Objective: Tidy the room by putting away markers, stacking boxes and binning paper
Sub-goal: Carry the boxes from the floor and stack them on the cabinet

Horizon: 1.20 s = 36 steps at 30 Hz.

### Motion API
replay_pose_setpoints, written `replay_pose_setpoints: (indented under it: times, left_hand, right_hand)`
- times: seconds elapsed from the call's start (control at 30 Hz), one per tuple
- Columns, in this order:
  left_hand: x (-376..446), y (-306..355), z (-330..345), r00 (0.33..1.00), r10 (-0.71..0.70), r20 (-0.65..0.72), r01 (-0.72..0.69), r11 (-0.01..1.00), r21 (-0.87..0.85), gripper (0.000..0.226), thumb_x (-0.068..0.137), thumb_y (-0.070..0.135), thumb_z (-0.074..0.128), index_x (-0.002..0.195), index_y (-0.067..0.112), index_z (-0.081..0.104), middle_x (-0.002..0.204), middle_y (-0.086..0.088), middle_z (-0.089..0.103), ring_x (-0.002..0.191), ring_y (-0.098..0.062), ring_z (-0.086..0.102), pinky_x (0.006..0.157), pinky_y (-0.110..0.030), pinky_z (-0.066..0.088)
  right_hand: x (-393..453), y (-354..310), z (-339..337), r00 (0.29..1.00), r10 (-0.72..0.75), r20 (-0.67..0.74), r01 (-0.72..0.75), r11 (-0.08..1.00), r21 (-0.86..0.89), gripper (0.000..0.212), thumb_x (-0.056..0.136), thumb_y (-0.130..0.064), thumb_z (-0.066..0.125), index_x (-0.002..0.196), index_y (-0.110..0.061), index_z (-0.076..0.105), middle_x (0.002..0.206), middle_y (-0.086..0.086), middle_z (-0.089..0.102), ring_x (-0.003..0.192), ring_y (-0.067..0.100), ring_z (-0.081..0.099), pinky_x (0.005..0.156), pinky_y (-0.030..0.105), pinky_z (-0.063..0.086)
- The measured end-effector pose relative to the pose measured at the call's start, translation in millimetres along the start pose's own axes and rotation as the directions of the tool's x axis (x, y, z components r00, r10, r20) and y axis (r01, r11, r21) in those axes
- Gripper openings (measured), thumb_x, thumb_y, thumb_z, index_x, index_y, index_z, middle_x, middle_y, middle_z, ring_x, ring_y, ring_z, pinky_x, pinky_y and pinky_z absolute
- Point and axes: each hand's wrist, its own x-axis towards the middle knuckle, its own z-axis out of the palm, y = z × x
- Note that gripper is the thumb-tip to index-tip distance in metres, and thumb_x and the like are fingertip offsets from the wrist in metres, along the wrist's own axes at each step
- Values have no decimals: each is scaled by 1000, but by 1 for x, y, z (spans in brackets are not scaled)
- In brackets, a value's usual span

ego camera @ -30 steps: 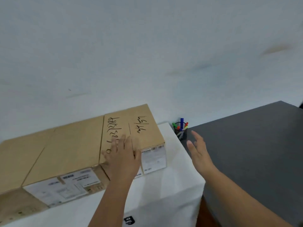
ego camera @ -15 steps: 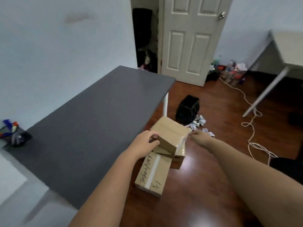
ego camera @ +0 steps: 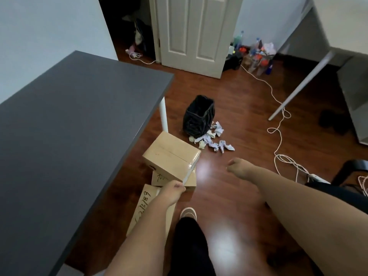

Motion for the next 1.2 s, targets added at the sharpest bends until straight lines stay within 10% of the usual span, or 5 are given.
replay_pose_setpoints:
  times: [0.27, 0.57, 0.9, 1.03, 1.2]
  left_hand:
    - [152, -19, 15, 956, -286, -63, 277, 953, -120, 51, 91, 35, 59, 137, 15, 52, 135, -7, 57, 120, -25, 55, 97, -33, 44]
    - [296, -81, 81, 838, -545, 23, 443, 655, -612, 56, 79, 36, 70, 125, 11, 52, 122, -4, 60, 112, -23, 59, 92, -34, 44]
    - [342, -88, 99, 738, -673, 48, 229, 184, -956, 62, 78, 33, 71, 133, 19, 46, 132, -2, 52, 115, -20, 48, 100, -40, 34]
    - [281, -57, 63, 741, -667, -78, 1, 118, -993, 45, 87, 42, 59, 129, 26, 56, 131, 2, 57, 123, -16, 50, 92, -31, 31]
    - [169, 6, 16, 783, -591, -194, -46, 256, -966, 65, 73, 52, 76, 128, 32, 50, 129, -2, 61, 108, -21, 65, 85, -43, 56]
  right_hand:
    - [180, -34, 8, 999, 35, 40, -37, 998, 56, 48, 88, -28, 59, 135, -16, 53, 130, 10, 56, 108, 28, 57, 90, 34, 46]
    - [360, -9, 113, 966, 111, 235, -144, 981, 130, 78, 87, -28, 65, 152, -16, 24, 149, 14, 40, 125, 30, 49, 100, 36, 43]
    - [431, -27, 137, 986, -35, 164, -30, 925, 380, 43, 84, -34, 65, 119, -14, 51, 115, 5, 56, 109, 24, 53, 82, 34, 40]
    - [366, -72, 96, 967, -223, 123, 146, 880, 451, 40, 74, -42, 72, 95, -21, 44, 101, 11, 65, 100, 31, 66, 86, 51, 51]
    - [246, -130, 9, 903, -428, 40, 392, 859, 329, 44, 79, -34, 77, 104, -18, 43, 92, -3, 63, 78, 14, 65, 62, 29, 53]
